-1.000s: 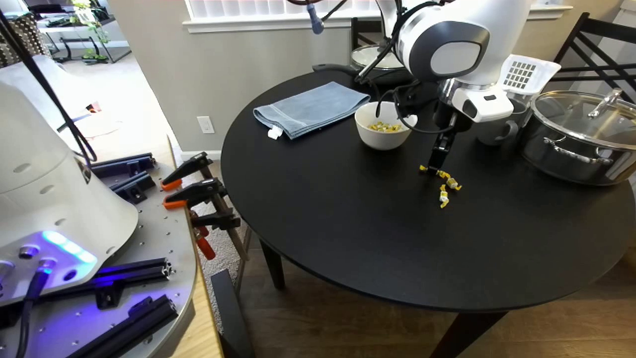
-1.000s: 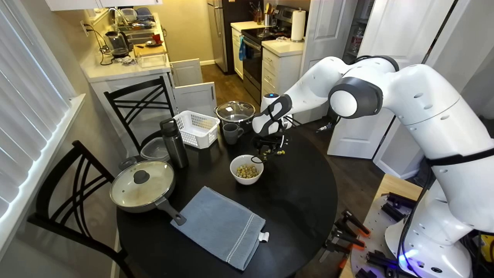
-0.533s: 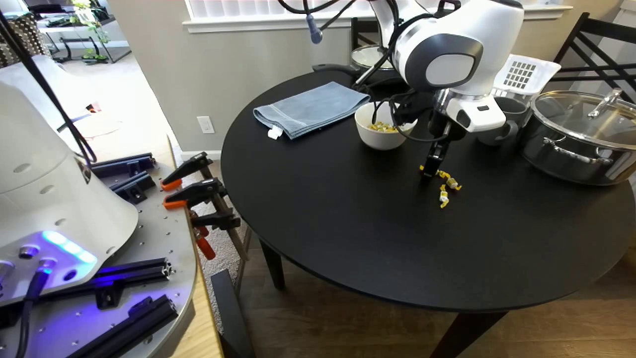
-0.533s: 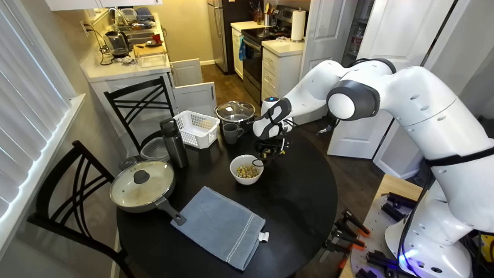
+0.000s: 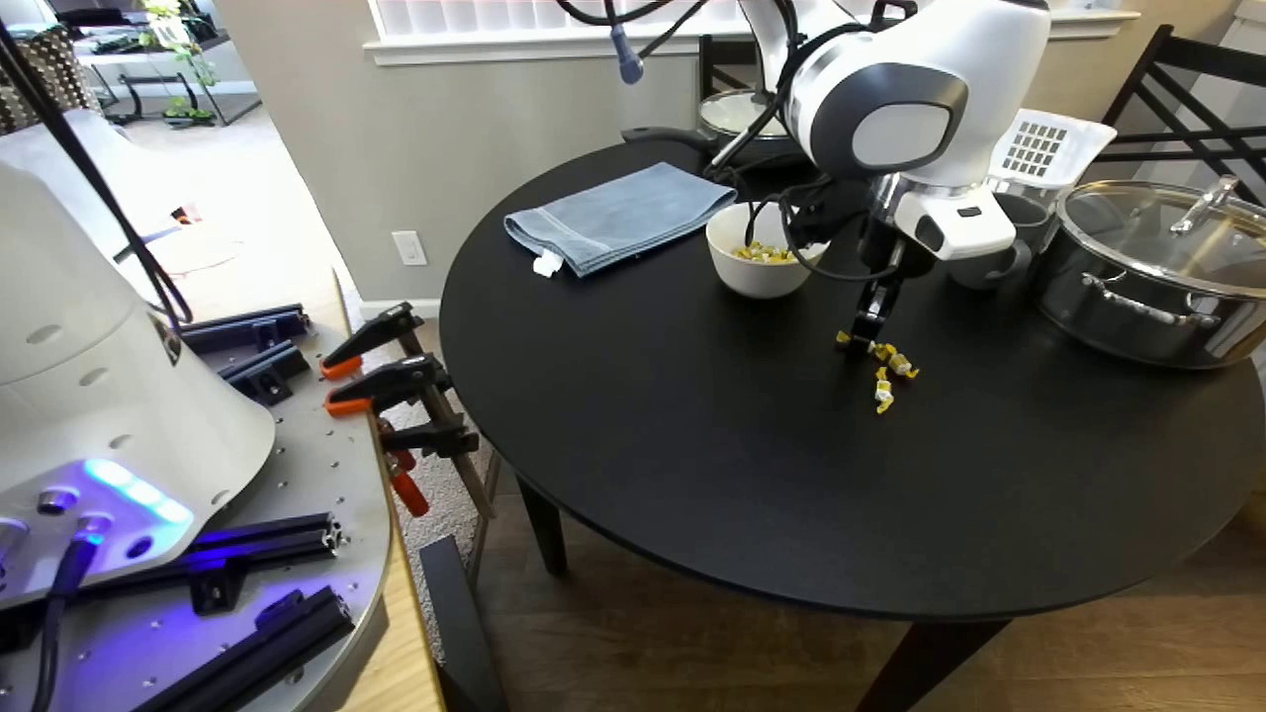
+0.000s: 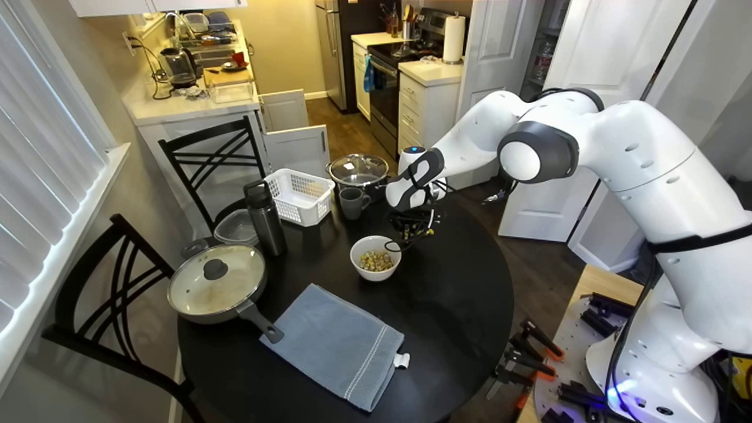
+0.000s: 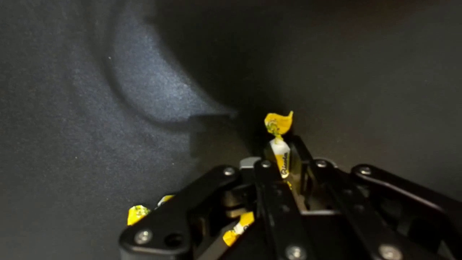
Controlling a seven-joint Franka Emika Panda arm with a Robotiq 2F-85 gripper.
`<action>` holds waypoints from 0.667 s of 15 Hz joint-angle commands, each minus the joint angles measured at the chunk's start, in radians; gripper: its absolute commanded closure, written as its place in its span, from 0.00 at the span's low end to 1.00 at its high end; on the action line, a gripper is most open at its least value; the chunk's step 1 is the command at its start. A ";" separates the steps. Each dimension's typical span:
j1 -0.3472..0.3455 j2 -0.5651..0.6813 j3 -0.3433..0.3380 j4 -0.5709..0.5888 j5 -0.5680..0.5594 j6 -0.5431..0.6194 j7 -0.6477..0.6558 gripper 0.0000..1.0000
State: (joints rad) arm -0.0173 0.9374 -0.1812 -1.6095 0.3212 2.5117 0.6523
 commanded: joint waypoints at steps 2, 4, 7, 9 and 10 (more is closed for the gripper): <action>0.014 -0.088 -0.001 -0.073 -0.028 0.037 -0.005 0.96; 0.023 -0.132 -0.003 -0.102 -0.035 0.057 -0.010 0.96; 0.038 -0.210 -0.010 -0.159 -0.052 0.099 -0.007 0.96; 0.042 -0.254 -0.010 -0.194 -0.060 0.119 -0.009 0.96; 0.031 -0.274 0.008 -0.209 -0.052 0.125 -0.027 0.96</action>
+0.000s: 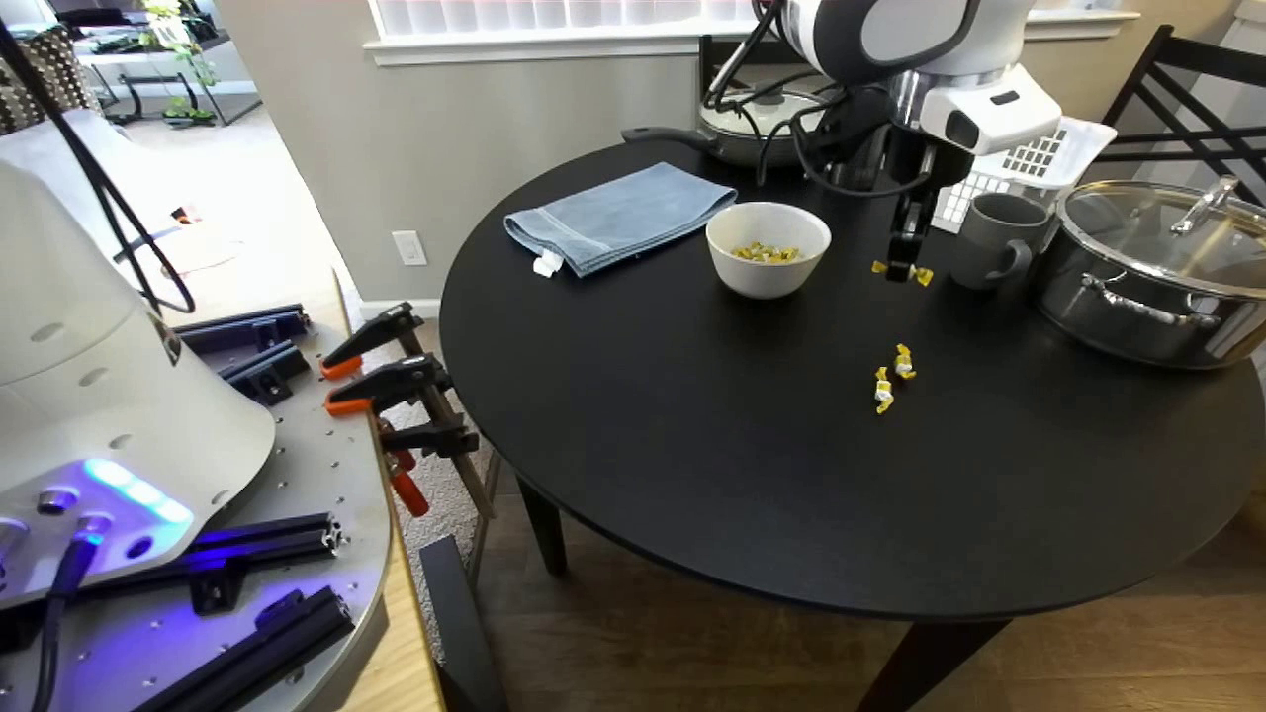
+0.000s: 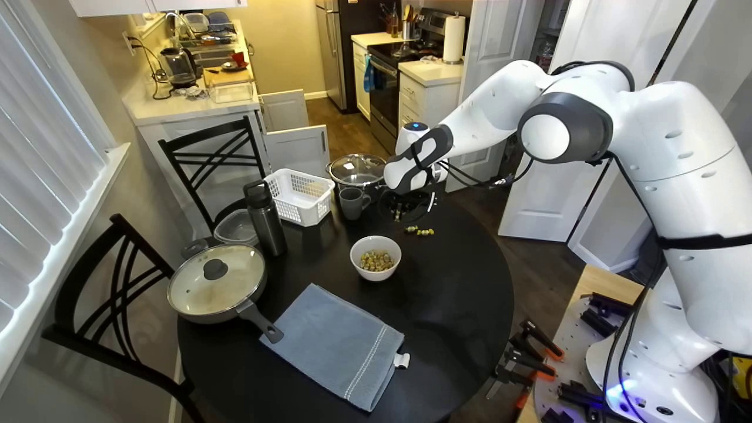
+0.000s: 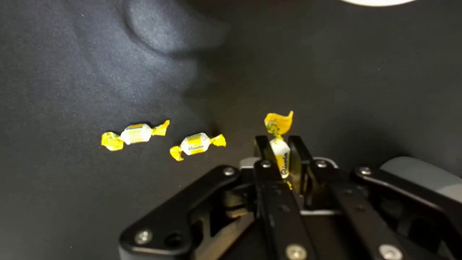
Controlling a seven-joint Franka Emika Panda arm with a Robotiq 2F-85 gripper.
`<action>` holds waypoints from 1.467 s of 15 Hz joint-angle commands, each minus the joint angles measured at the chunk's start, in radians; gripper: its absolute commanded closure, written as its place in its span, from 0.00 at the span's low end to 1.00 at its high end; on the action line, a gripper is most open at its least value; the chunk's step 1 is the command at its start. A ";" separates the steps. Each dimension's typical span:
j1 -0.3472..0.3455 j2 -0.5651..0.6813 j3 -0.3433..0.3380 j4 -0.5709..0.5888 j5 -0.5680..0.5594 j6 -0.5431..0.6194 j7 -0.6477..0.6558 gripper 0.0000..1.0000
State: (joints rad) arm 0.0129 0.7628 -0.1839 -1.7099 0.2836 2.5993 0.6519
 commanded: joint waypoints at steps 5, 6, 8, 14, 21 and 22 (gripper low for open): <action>-0.091 -0.208 0.182 -0.199 0.098 0.015 -0.241 0.96; -0.105 -0.228 0.217 -0.220 0.129 0.010 -0.291 0.96; -0.137 -0.256 0.288 -0.248 0.196 -0.018 -0.395 0.96; -0.103 -0.296 0.274 -0.285 0.189 -0.180 -0.440 0.60; -0.032 -0.362 0.183 -0.360 0.080 -0.069 -0.388 0.21; -0.019 -0.370 0.164 -0.373 0.053 -0.039 -0.366 0.16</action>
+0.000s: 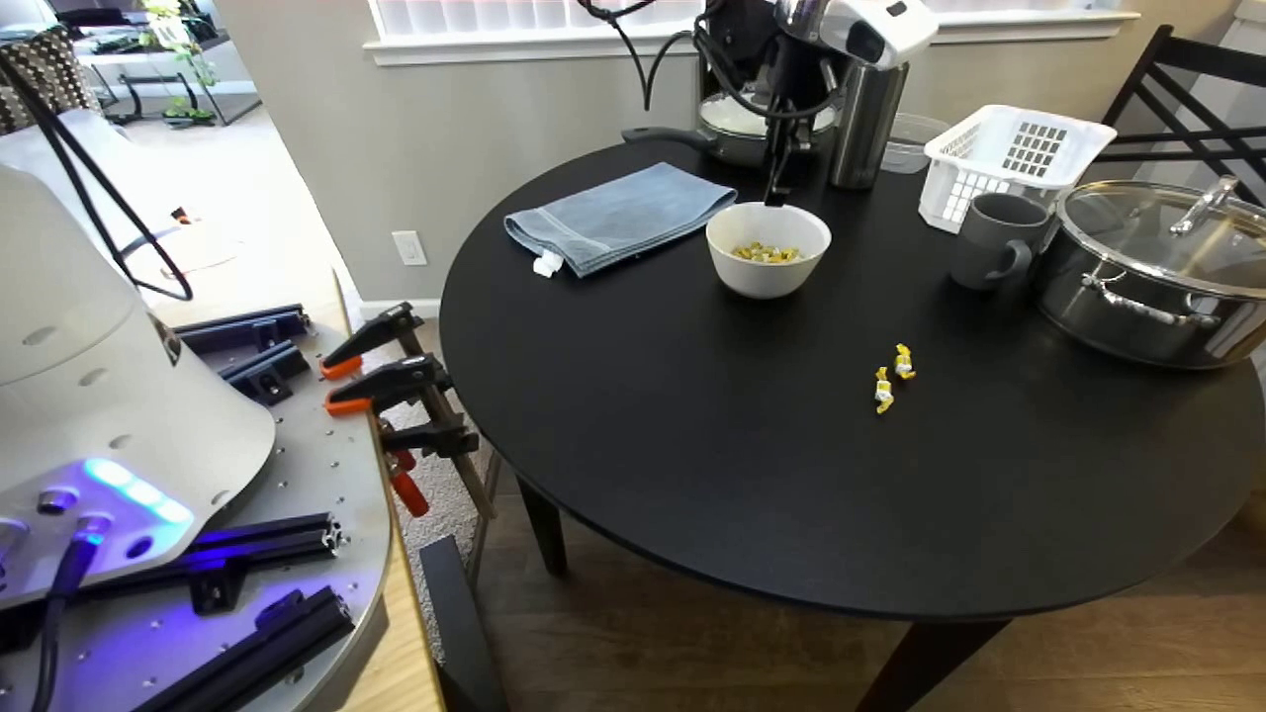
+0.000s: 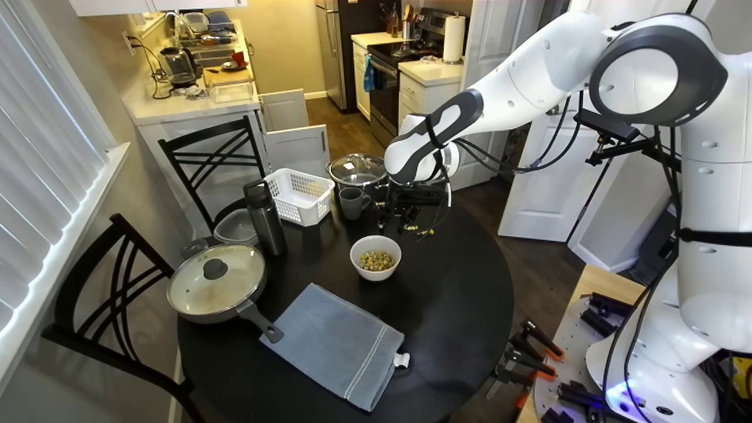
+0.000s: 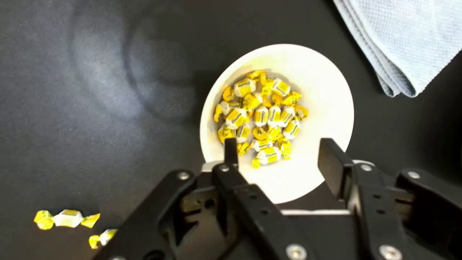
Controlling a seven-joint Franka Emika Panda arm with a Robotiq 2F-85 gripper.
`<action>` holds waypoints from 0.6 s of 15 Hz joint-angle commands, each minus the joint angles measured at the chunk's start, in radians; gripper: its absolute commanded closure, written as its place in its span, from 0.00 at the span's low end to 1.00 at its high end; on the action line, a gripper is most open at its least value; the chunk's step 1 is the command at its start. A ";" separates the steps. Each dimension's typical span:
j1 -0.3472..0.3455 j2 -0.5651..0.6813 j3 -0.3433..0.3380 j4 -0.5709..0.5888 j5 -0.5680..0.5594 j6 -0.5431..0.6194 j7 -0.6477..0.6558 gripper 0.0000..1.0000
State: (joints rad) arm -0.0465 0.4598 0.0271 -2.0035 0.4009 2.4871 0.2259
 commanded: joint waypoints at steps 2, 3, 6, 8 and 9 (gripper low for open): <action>0.071 -0.078 -0.097 -0.104 -0.135 0.136 0.129 0.03; 0.078 -0.075 -0.119 -0.110 -0.163 0.156 0.159 0.00; 0.090 -0.041 -0.188 -0.109 -0.228 0.180 0.254 0.00; 0.073 -0.002 -0.212 -0.089 -0.230 0.155 0.282 0.00; 0.059 0.023 -0.217 -0.074 -0.218 0.140 0.283 0.00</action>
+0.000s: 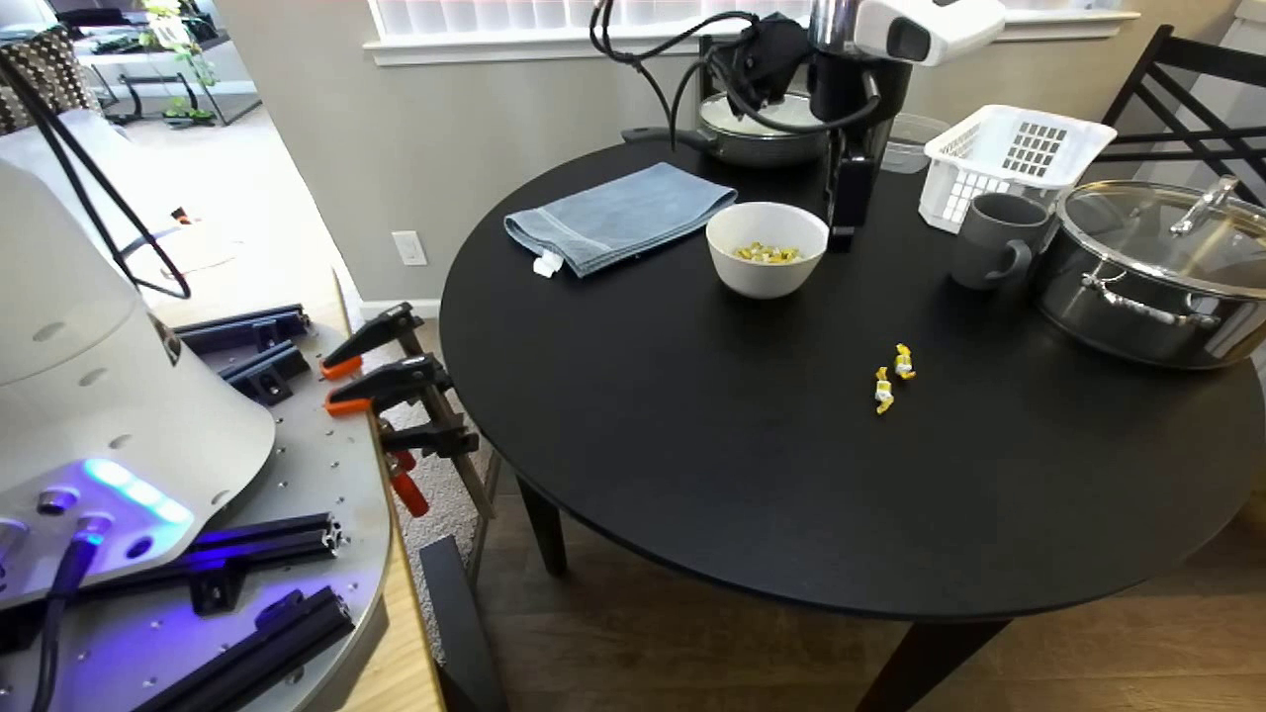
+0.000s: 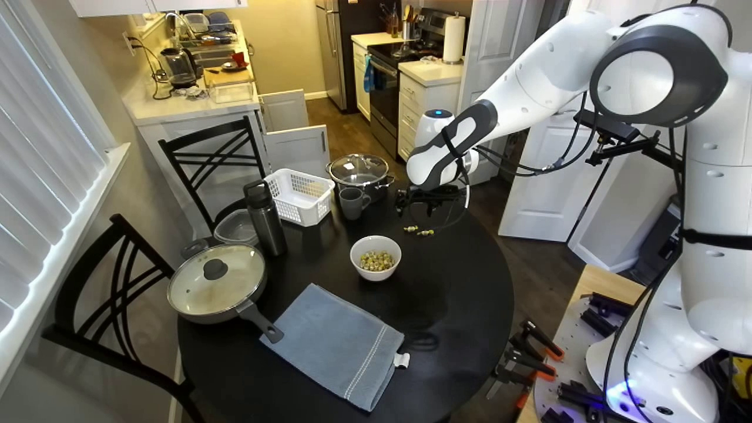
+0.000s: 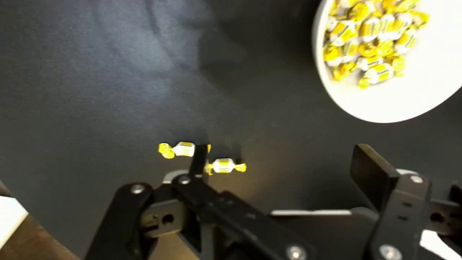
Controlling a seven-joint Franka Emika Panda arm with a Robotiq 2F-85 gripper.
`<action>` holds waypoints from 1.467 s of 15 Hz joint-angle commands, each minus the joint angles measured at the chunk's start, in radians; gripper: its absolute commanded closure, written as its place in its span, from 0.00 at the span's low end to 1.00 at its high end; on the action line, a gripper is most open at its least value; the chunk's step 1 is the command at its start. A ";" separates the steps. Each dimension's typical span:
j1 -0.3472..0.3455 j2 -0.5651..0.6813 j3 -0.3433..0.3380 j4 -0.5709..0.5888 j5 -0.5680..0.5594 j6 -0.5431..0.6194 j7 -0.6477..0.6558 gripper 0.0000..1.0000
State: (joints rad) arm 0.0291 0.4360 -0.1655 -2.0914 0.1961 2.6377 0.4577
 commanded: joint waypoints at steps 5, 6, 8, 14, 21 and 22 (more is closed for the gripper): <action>-0.029 0.158 -0.068 0.058 -0.002 -0.030 0.115 0.00; -0.028 0.178 -0.076 0.065 0.005 -0.023 0.139 0.00; -0.023 0.208 -0.093 0.078 0.021 -0.008 0.210 0.00; -0.012 0.298 -0.133 0.151 0.016 -0.035 0.462 0.00; -0.031 0.361 -0.121 0.221 0.015 -0.082 0.603 0.00; -0.036 0.363 -0.118 0.226 0.019 -0.080 0.614 0.00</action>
State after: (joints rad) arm 0.0044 0.7871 -0.2876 -1.8926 0.2054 2.5800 1.0207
